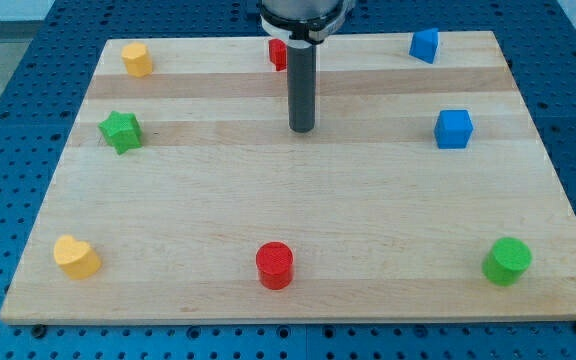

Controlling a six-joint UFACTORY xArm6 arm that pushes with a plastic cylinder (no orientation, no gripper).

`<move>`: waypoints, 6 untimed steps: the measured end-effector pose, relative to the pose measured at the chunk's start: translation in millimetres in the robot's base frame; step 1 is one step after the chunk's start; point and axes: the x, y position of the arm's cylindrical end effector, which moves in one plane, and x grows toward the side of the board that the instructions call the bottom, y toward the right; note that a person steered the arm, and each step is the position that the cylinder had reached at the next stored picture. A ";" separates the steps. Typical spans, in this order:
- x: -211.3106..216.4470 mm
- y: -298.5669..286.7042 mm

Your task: Nudge blue cube left a bit

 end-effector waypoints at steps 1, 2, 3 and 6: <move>0.0 0.0; 27.2 7.2; 82.7 43.1; 101.3 170.1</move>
